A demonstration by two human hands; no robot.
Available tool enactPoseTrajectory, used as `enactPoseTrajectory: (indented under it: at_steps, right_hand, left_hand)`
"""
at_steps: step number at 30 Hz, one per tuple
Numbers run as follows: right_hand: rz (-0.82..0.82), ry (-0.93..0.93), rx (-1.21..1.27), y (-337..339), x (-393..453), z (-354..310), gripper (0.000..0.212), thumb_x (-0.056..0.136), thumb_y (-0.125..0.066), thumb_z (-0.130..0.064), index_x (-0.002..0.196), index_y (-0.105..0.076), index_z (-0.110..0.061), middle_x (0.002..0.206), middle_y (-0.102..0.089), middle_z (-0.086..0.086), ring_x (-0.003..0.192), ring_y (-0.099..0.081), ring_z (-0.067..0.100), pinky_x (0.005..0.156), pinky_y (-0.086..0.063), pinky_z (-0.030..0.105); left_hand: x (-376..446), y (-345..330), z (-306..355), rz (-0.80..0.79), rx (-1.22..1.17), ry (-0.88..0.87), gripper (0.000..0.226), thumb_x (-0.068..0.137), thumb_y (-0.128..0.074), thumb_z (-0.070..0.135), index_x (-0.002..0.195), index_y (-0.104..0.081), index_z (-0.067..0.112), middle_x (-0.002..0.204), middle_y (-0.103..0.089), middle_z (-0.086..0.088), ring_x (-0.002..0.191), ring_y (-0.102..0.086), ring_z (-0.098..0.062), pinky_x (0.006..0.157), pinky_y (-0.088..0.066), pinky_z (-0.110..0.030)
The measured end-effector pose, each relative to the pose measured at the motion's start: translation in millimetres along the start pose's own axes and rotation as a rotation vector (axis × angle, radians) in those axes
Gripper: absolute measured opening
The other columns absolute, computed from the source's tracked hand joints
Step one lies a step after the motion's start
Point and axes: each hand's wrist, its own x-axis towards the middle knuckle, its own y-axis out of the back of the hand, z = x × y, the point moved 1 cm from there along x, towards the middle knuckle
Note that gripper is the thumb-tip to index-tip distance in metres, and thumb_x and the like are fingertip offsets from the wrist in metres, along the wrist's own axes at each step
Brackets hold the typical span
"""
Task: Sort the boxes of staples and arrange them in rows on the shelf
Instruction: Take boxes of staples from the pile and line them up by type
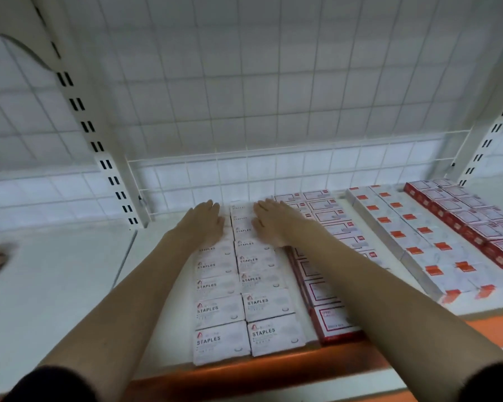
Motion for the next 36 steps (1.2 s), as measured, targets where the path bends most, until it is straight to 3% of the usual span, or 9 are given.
enactPoseTrajectory:
  at_steps: [7,10,14,22,30,32,35,36]
  right_hand:
    - [0.005,-0.059,0.02,-13,24,-7,0.057,0.1,-0.016,-0.035,0.148,-0.009,-0.005,0.157,-0.007,0.01,0.144,-0.004,0.022,0.118,-0.002,0.038]
    - [0.005,-0.082,0.008,-16,30,-9,0.058,0.1,-0.014,-0.037,0.149,-0.008,-0.007,0.157,-0.006,0.008,0.144,-0.003,0.02,0.118,0.001,0.039]
    - [0.033,-0.087,-0.014,-21,33,-11,0.057,0.1,-0.012,-0.038,0.149,-0.009,-0.01,0.157,-0.008,0.003,0.144,-0.002,0.018,0.117,0.003,0.04]
    - [0.022,-0.1,0.001,-16,25,-20,0.056,0.1,-0.01,-0.038,0.149,-0.004,-0.012,0.158,-0.001,0.003,0.144,0.004,0.016,0.117,0.006,0.037]
    - [0.045,-0.112,0.203,-34,16,-35,0.062,0.098,-0.011,-0.041,0.147,-0.008,-0.003,0.154,-0.007,0.02,0.143,-0.003,0.03,0.117,-0.008,0.042]
    - [0.066,-0.122,0.19,-38,16,-35,0.067,0.095,-0.004,-0.046,0.146,-0.011,-0.003,0.155,-0.009,0.018,0.143,-0.004,0.03,0.116,-0.004,0.044]
    - [0.094,-0.127,0.224,-40,15,-36,0.055,0.1,-0.016,-0.035,0.147,-0.013,-0.006,0.156,-0.008,0.013,0.144,-0.004,0.028,0.117,-0.002,0.043]
    - [0.093,-0.122,0.222,-42,16,-35,0.058,0.099,-0.012,-0.039,0.147,-0.012,-0.006,0.156,-0.007,0.013,0.144,-0.004,0.029,0.117,-0.004,0.044]
  left_hand:
    - [14,-18,-5,0.007,-0.045,-0.039,0.043,0.1,-0.019,0.03,0.129,-0.035,0.002,0.134,-0.038,-0.014,0.127,-0.033,-0.026,0.106,-0.027,-0.042]
    - [15,-28,-3,-0.007,-0.046,-0.036,0.051,0.1,-0.015,0.031,0.141,-0.023,0.0,0.149,-0.021,-0.017,0.138,-0.018,-0.028,0.113,-0.019,-0.045]
    - [13,-34,-3,0.012,-0.072,-0.048,0.054,0.101,-0.012,0.033,0.149,-0.008,0.007,0.157,-0.002,-0.008,0.144,-0.001,-0.02,0.116,-0.002,-0.039]
    - [3,-29,-4,0.04,-0.054,-0.069,0.054,0.101,-0.011,0.034,0.148,-0.007,0.007,0.157,-0.001,-0.008,0.144,0.002,-0.019,0.116,0.001,-0.038]
    - [-30,-35,-4,-0.026,-0.048,0.037,0.058,0.101,-0.011,0.037,0.148,-0.002,0.006,0.156,0.006,-0.017,0.144,0.003,-0.026,0.116,0.002,-0.037]
    - [-31,-35,-4,-0.018,-0.061,0.025,0.057,0.101,-0.011,0.036,0.148,-0.002,0.005,0.156,0.007,-0.016,0.144,0.005,-0.025,0.115,0.003,-0.036]
    - [-30,-36,-3,-0.007,-0.088,0.009,0.057,0.102,-0.011,0.035,0.148,-0.001,0.004,0.156,0.008,-0.015,0.144,0.007,-0.023,0.115,0.005,-0.034]
    - [-30,-37,-3,-0.006,-0.095,0.007,0.056,0.102,-0.011,0.034,0.148,0.0,0.003,0.156,0.008,-0.015,0.144,0.007,-0.023,0.114,0.005,-0.034]
